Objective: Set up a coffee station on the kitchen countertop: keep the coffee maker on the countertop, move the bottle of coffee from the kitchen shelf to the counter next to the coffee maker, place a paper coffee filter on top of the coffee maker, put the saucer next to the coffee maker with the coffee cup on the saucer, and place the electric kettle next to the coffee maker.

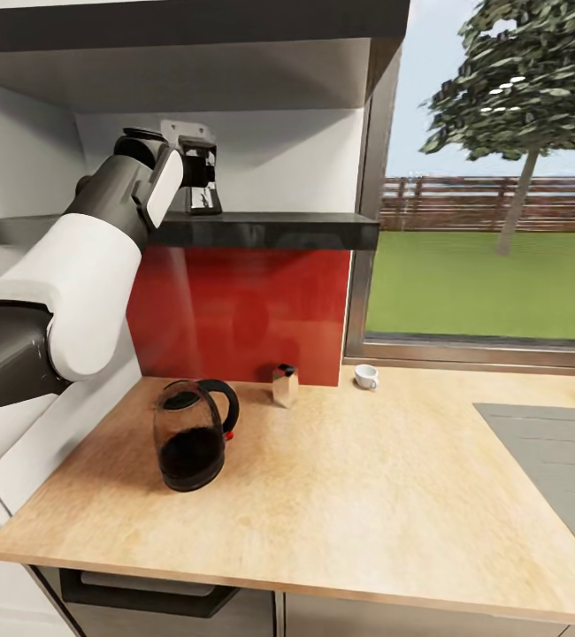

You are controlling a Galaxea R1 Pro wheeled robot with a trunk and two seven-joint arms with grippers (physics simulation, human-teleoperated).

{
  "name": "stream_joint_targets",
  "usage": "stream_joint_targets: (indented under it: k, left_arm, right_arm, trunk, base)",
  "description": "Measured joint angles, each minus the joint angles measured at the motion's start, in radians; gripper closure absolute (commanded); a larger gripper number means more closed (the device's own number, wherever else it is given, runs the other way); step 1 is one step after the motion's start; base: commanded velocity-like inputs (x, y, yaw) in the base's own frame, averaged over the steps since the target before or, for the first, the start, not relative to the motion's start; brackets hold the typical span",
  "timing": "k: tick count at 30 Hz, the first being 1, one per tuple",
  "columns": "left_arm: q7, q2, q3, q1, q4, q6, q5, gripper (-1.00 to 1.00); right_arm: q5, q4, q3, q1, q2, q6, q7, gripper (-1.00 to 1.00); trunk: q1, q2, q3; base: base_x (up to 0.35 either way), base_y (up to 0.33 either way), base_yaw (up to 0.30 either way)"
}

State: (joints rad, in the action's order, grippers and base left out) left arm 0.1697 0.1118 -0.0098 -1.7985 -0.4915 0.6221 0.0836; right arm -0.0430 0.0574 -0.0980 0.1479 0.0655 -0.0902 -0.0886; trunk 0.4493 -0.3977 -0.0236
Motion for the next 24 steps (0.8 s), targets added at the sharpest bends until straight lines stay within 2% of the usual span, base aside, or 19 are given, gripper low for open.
stream_joint_targets:
  k: [5,24]
  left_arm:
    - [0.000,0.000,0.000,0.005,0.002,-0.001,0.000,-1.00]
    - [0.000,0.000,0.000,0.022,0.000,-0.005,-0.001,-1.00]
  right_arm:
    - [0.000,0.000,0.000,0.000,-0.001,0.000,0.000,-1.00]
    - [0.001,0.000,0.000,0.000,-0.002,0.000,0.000,-1.00]
  trunk:
    - [0.000,0.000,0.000]
    - [0.000,0.000,0.000]
  base:
    - [0.191,0.000,0.000]
    - [0.056,0.000,0.000]
